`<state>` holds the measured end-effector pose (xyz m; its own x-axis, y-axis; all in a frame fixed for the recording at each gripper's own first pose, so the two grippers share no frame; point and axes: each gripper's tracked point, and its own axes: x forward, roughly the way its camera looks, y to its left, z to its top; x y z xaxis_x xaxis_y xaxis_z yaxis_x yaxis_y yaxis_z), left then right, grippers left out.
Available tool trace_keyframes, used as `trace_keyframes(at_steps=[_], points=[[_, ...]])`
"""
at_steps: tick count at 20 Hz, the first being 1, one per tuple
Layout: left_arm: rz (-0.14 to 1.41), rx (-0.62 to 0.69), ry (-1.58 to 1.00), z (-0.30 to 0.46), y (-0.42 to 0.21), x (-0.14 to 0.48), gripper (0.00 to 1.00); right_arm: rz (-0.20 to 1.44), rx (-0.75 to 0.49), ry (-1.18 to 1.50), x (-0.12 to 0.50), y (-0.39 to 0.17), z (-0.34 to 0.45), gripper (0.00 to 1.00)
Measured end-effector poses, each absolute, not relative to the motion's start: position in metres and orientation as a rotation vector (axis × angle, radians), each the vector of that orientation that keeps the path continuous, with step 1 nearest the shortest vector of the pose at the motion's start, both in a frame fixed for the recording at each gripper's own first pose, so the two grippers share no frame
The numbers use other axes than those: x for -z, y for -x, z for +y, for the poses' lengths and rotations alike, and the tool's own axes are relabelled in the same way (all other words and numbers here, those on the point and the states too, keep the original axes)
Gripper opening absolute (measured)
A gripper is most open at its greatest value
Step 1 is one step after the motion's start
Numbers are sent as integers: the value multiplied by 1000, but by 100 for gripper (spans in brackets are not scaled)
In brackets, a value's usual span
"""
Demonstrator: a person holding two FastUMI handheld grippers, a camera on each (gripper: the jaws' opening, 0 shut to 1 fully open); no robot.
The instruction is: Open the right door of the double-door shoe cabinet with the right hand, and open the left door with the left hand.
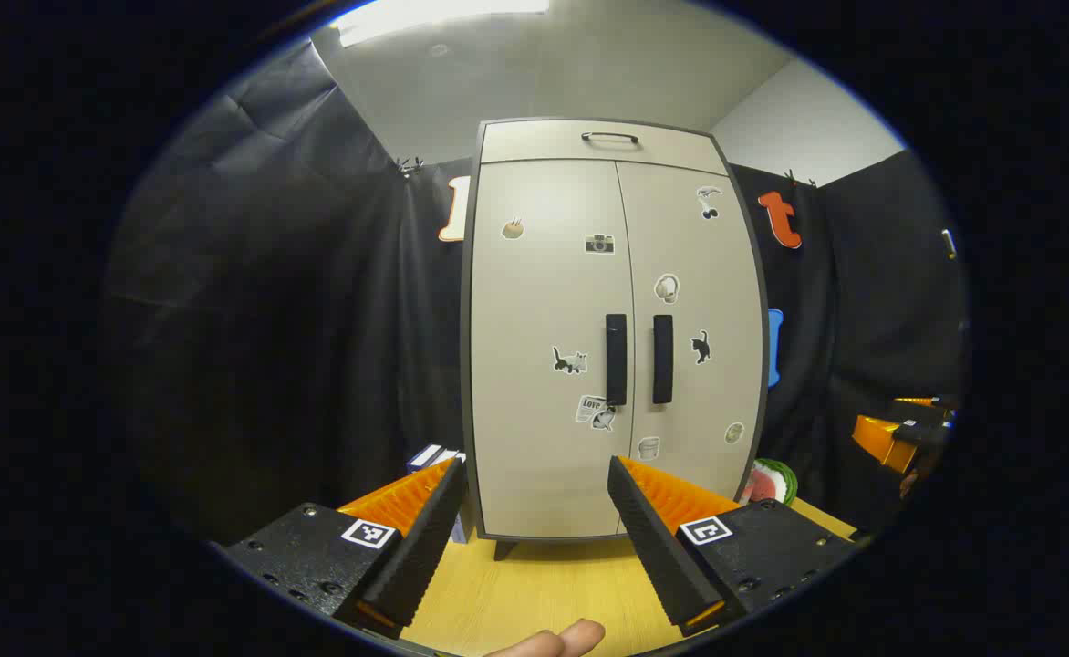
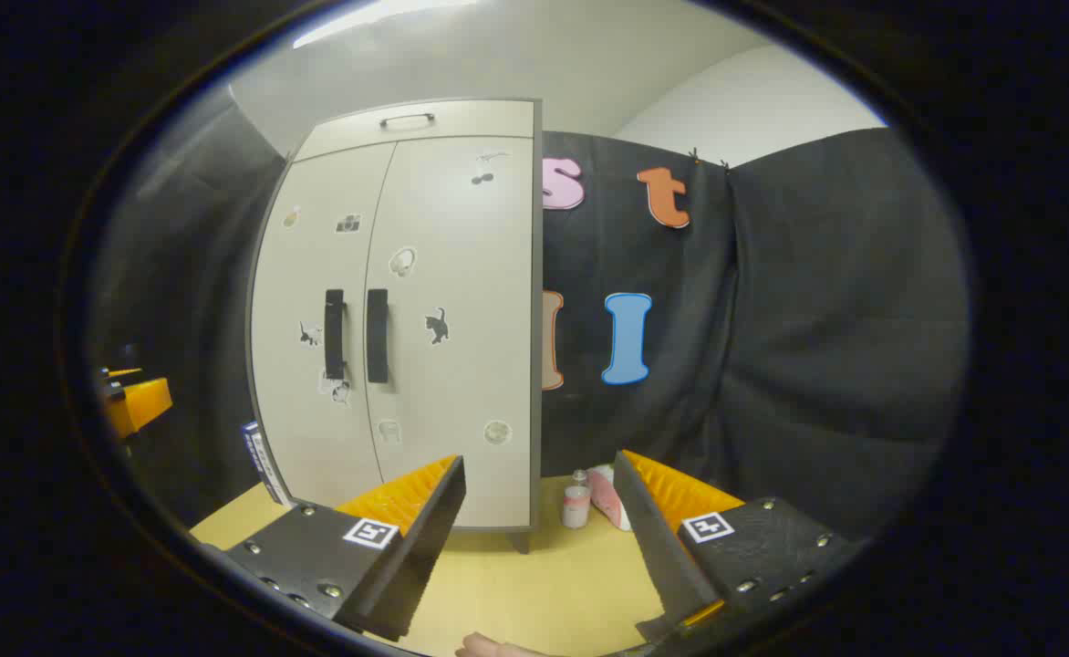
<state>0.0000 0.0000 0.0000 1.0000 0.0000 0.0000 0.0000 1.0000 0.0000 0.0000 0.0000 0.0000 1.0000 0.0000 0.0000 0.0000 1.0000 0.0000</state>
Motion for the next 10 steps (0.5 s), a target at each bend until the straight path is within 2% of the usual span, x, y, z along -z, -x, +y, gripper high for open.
trace_keyframes(at_steps=[7,8,10], points=[[-16,9,6,-4,-2,-3,98,4,-2,-12,2,3,-6,97],[-17,12,0,-5,-2,-3,98,-1,-1,-5,0,3,-7,94],[-24,19,1,-8,-1,-5,99,-6,-4,-5,-1,4,-5,94]])
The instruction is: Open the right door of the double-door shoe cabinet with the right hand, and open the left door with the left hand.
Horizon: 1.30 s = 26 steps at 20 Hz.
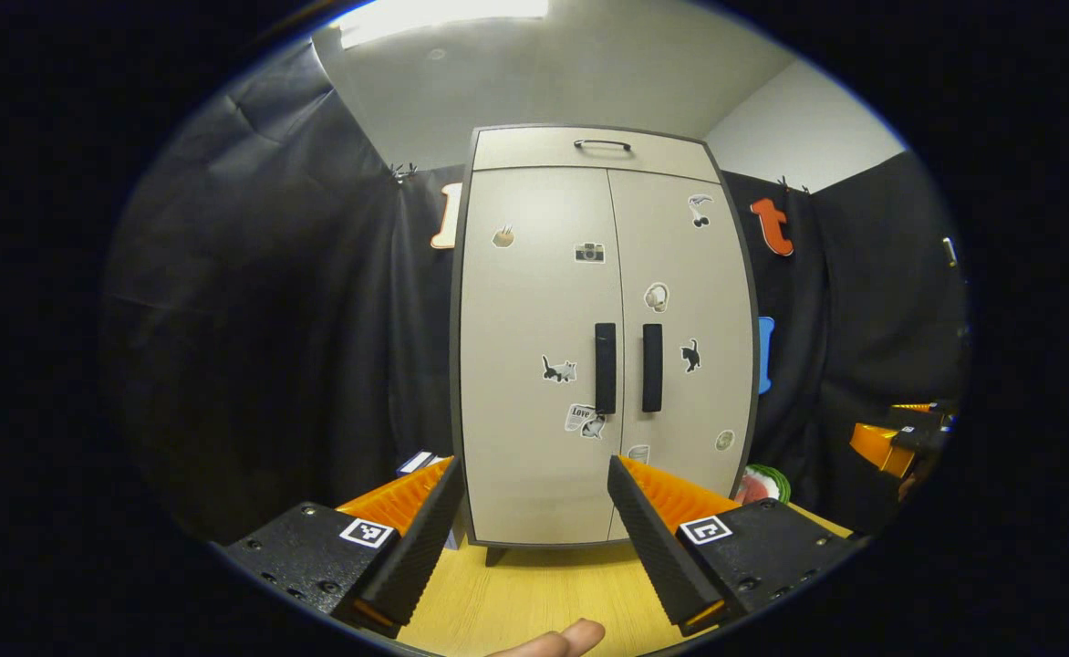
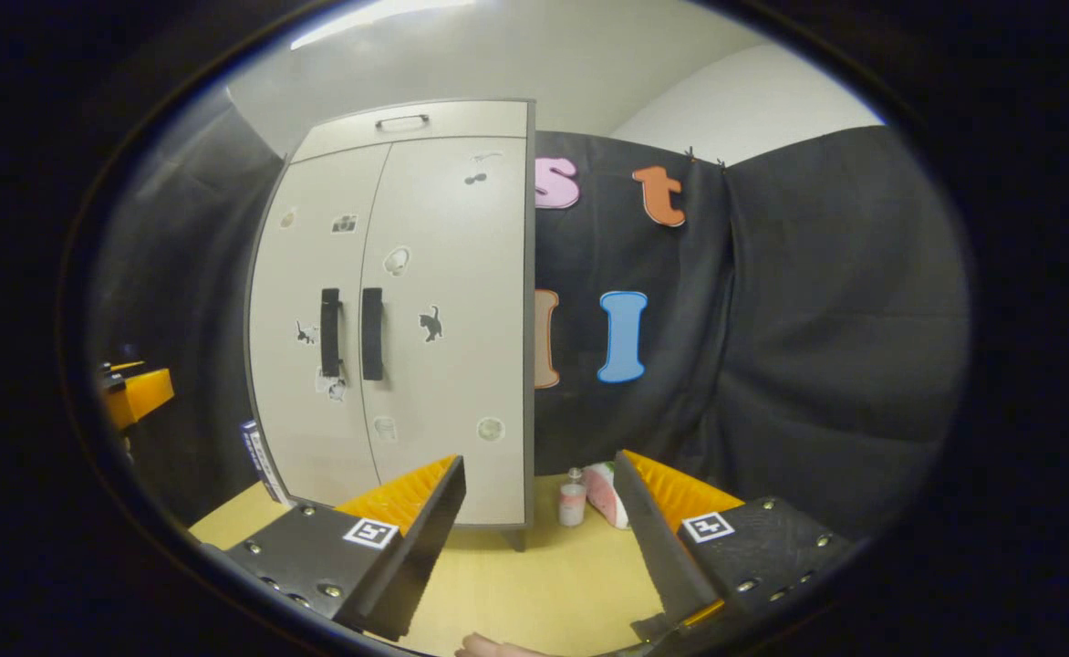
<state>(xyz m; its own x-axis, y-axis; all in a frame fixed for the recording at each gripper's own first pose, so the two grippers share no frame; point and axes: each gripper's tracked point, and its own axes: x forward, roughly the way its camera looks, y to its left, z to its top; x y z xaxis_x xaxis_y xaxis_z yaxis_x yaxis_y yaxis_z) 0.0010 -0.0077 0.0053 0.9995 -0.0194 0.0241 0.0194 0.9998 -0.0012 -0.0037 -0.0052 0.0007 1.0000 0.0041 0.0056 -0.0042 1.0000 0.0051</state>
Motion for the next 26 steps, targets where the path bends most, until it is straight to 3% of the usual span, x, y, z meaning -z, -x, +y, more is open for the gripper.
trace_keyframes(at_steps=[1,6,14,18,26], points=[[-31,27,7,-10,1,-6,98,-4,-9,-7,-1,5,-4,97],[-42,56,22,-16,7,-9,98,-5,-11,14,0,9,-2,94],[-25,84,25,-23,2,-6,98,-2,-13,19,-1,3,1,97],[-45,102,44,-24,-7,-10,98,6,-8,35,3,-10,1,94],[-48,117,46,-28,-45,-7,100,16,-19,-2,-3,-64,19,97]])
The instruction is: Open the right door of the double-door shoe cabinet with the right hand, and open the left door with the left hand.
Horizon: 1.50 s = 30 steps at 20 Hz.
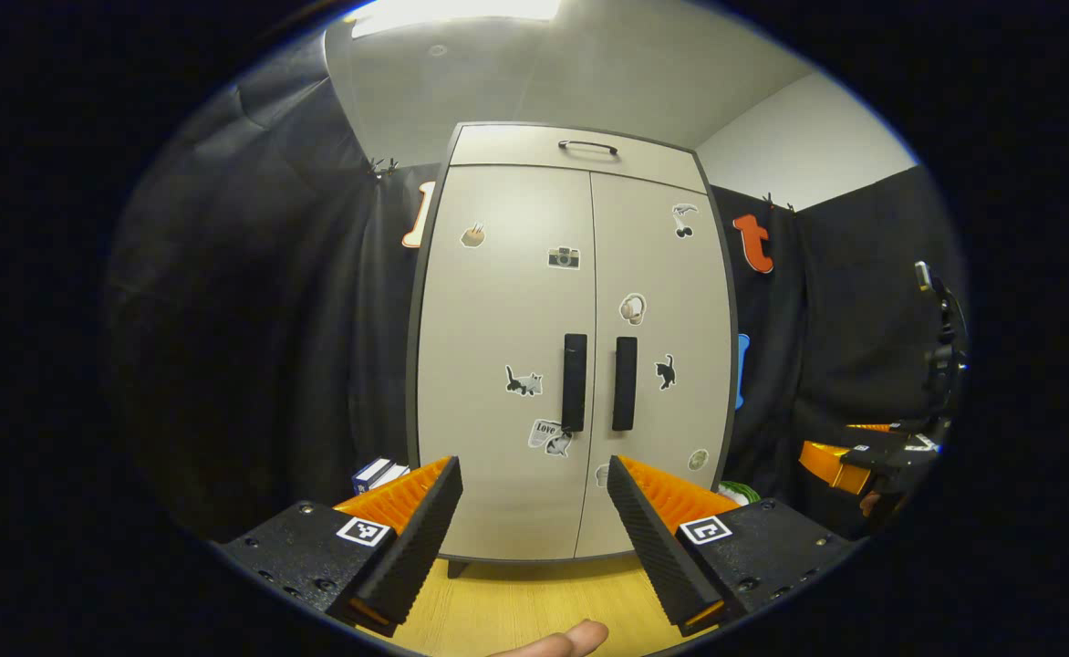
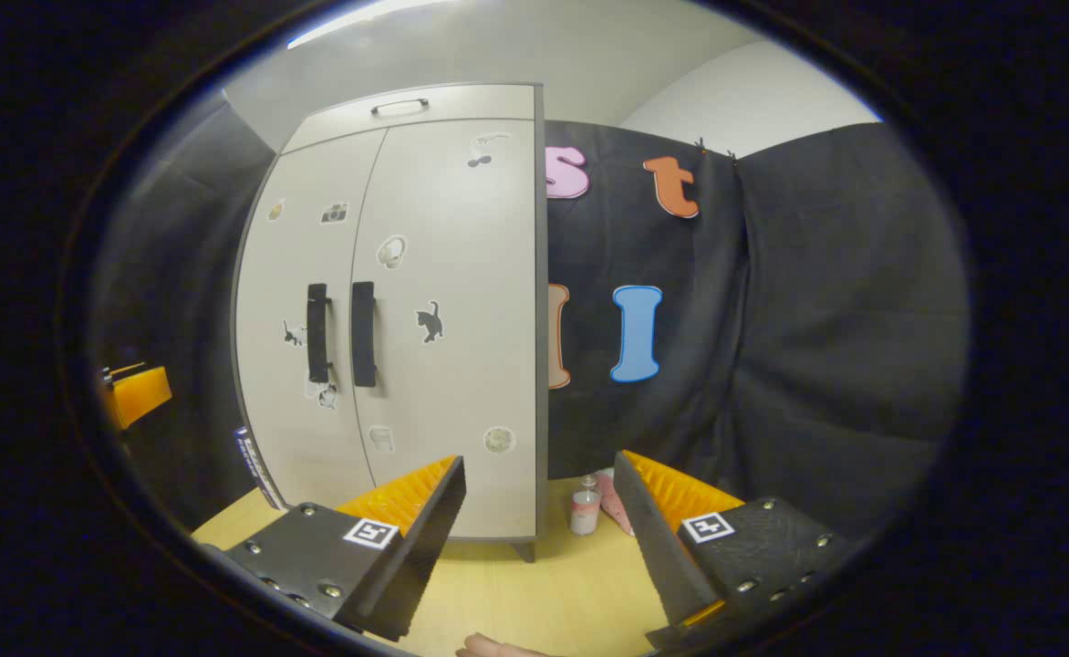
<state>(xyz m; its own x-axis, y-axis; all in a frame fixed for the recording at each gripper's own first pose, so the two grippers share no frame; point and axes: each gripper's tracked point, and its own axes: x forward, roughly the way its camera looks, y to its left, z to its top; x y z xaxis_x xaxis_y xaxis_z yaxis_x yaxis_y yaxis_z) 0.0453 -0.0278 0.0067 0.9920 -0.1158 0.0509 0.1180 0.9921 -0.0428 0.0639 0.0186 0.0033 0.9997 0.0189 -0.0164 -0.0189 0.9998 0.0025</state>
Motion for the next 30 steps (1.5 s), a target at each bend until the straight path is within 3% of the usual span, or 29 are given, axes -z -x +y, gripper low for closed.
trace_keyframes(at_steps=[9,10,11,12,13,15,19,20,25,27,30], points=[[-32,122,64,-5,-76,17,99,7,-120,-25,-36,-149,106,97],[-37,118,70,-1,-75,18,99,-5,-143,-27,-42,-159,122,94],[-43,113,72,4,-72,18,99,-7,-152,-27,-47,-171,134,97],[-49,109,72,8,-69,19,99,-8,-158,-27,-51,-180,145,94],[-47,102,69,12,-65,22,99,-2,-169,-32,-55,-191,157,97],[-52,97,61,18,-55,27,99,11,-199,-64,-60,-206,180,94],[-51,128,47,19,-36,36,99,-21,-284,-47,-66,-216,219,97],[-56,138,47,19,-32,37,99,-36,-303,-49,-69,-217,229,94],[-53,151,36,25,-24,44,99,-26,-218,25,-64,-238,238,97],[-44,140,22,29,-24,48,99,-17,-185,17,-65,-238,237,75],[-32,144,30,27,-24,53,99,-6,-171,-12,-64,-237,247,69]])
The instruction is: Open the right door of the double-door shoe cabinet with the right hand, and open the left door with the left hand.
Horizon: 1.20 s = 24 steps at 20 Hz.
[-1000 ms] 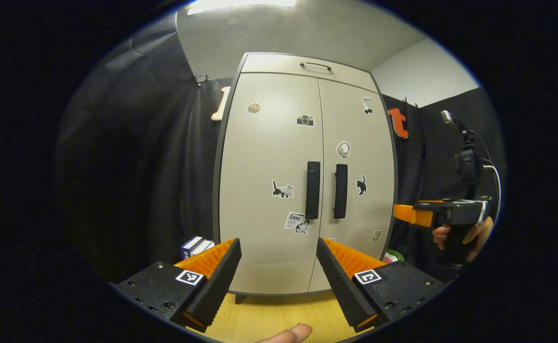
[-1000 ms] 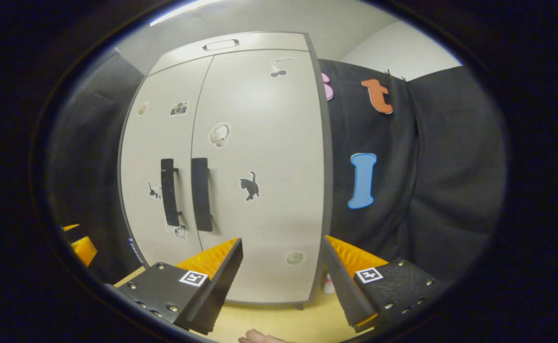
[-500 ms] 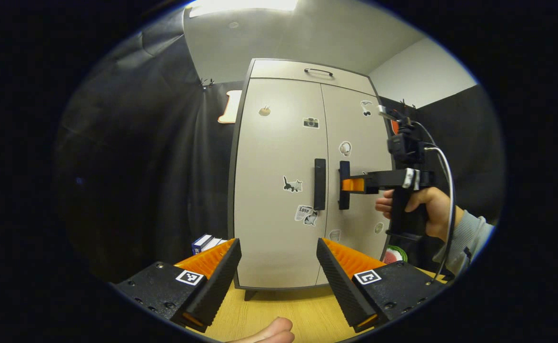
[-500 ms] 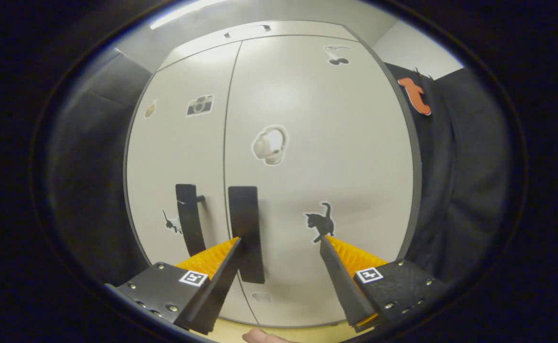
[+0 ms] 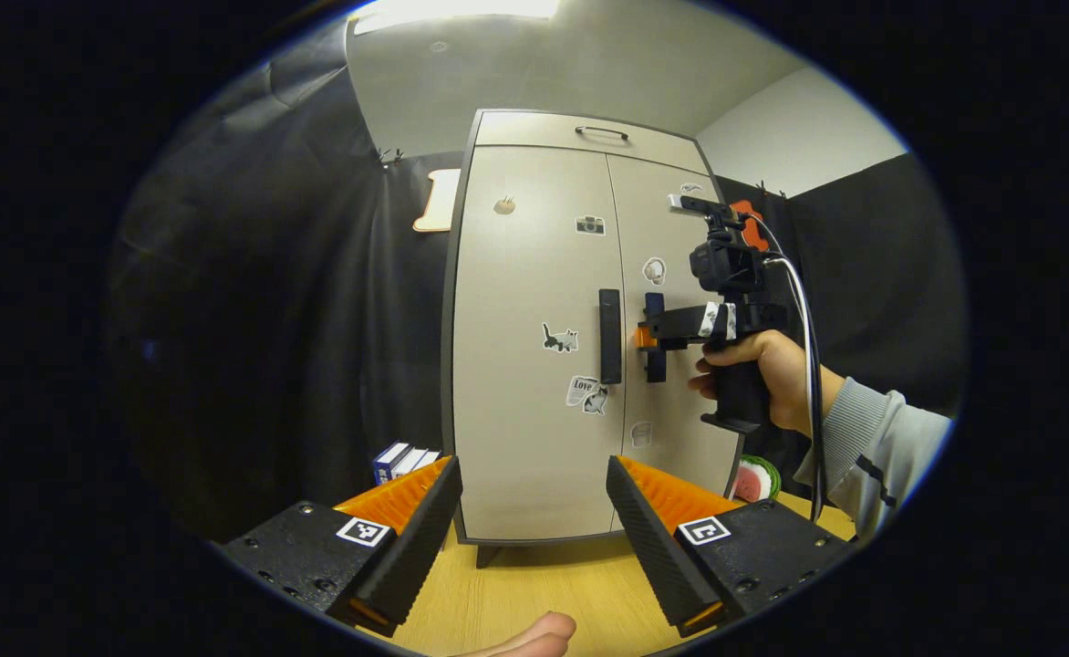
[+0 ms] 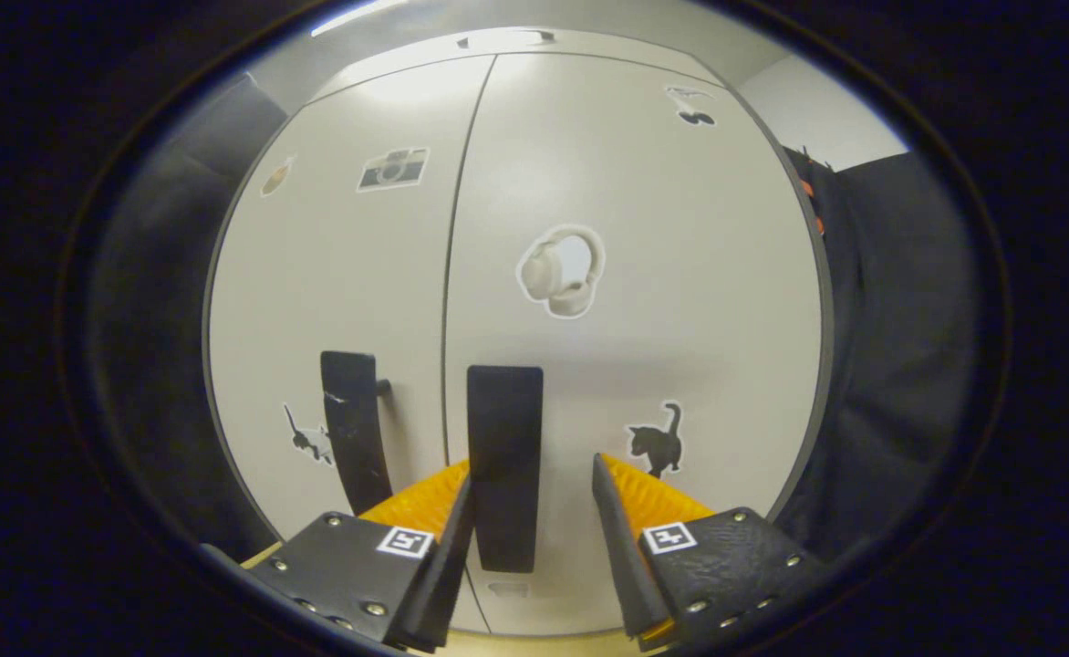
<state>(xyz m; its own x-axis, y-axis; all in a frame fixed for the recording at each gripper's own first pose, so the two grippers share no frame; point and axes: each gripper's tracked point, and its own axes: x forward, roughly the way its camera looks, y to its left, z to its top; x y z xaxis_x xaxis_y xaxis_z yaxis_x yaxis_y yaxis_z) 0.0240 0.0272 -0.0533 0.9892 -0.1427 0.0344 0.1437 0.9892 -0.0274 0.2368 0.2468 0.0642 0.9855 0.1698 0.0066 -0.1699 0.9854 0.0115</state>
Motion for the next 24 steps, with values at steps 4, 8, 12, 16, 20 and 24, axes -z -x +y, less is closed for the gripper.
trace_keyframes(at_steps=[4,8,12,16,20,24], points=[[-6,144,44,28,-24,62,99,13,-153,-4,-61,-237,251,24],[36,121,52,32,-24,72,99,44,-202,-1,-59,-232,251,17],[48,107,62,38,-19,70,99,51,-227,-13,-60,-224,248,16],[43,84,67,43,-7,66,99,59,-265,-24,-58,-203,237,17],[27,72,60,41,7,52,99,63,-299,-14,-59,-187,229,17],[11,76,45,29,22,41,99,76,-326,-23,-59,-173,218,16]])
